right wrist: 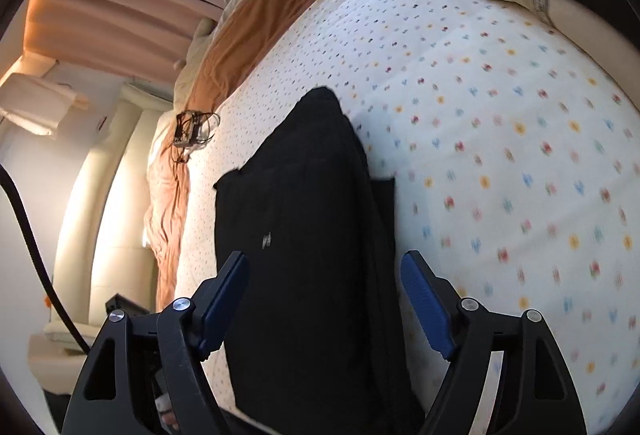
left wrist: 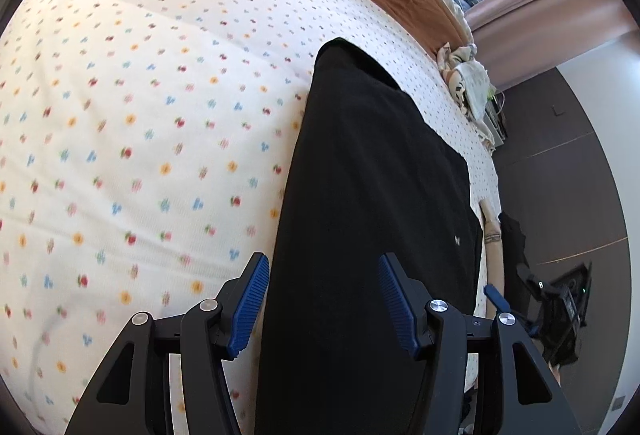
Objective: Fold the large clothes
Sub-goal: 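Close both tools on the folded black shirt bundle, then lift the folded shirt with both tools and carry it to the beige stack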
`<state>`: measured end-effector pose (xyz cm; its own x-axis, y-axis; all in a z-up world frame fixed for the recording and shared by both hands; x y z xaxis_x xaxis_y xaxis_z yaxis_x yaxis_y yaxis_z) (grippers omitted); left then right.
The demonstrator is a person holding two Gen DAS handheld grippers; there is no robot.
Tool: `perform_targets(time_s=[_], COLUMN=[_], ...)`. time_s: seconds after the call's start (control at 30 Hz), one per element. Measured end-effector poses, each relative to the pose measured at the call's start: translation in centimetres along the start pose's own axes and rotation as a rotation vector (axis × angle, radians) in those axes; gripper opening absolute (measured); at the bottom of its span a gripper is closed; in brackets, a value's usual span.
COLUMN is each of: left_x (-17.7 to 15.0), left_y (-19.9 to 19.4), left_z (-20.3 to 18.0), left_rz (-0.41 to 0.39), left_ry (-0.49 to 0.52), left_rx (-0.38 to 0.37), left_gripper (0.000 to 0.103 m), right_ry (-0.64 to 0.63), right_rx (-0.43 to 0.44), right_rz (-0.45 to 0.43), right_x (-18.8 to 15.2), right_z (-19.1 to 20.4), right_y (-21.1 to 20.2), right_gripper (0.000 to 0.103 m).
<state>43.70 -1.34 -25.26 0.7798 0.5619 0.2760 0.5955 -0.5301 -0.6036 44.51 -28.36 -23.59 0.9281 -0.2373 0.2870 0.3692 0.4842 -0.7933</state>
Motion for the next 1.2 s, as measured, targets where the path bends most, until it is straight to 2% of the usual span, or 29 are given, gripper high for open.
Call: perform_targets(time_s=[0.1, 0.17, 0.33, 0.43, 0.5, 0.63, 0.8, 1.0, 1.2], left_x=[1.4, 2.3, 3.6, 4.0, 4.3, 4.7, 5.4, 6.2, 6.7], left_y=[1.0, 1.6, 3.5, 4.7, 5.2, 5.9, 7.0, 8.1, 8.7], left_z=[0.1, 0.3, 0.8, 1.2, 1.4, 1.3, 1.2, 1.4, 2.3], left_rz=[0.006, 0.01, 0.04, 0.054, 0.051, 0.045, 0.05, 0.054, 0.054], left_ry=[0.011, 0.022, 0.039, 0.023, 0.018, 0.018, 0.026, 0.031, 0.006], left_rx=[0.021, 0.033, 0.025, 0.006, -0.009, -0.014, 0.001, 0.004, -0.016], left_gripper=[0.058, 0.058, 0.058, 0.058, 0.058, 0.058, 0.058, 0.058, 0.059], right_ry=[0.022, 0.018, 0.114, 0.089, 0.081, 0.122, 0.115, 0.132, 0.09], right_rx=[0.005, 0.04, 0.146, 0.112, 0.125, 0.086, 0.108, 0.181, 0.208], right_rz=[0.009, 0.015, 0.118, 0.097, 0.121, 0.132, 0.157, 0.208, 0.221], right_x=[1.9, 2.1, 1.8, 2.4, 2.2, 2.0, 1.4, 1.3, 1.2], right_z=[-0.7, -0.7, -0.7, -0.5, 0.0, -1.0, -1.4, -1.7, 0.2], right_y=[1.8, 2.9, 5.9, 6.3, 6.9, 8.0, 7.8, 8.4, 9.5], right_gripper=[0.079, 0.079, 0.079, 0.079, 0.079, 0.078, 0.077, 0.077, 0.077])
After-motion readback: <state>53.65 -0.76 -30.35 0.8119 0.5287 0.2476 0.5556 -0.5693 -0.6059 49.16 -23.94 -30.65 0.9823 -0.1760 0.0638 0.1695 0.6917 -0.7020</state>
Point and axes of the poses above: each gripper's, at about its wrist camera, not at the fingertips, and y roughly the way its jaws point, z to its left, x to its top, the point moved 10 cm from there along y, roughly the way its jaws point, and after that the axes turned 13 degrees about -x, right-handed, at the moved point
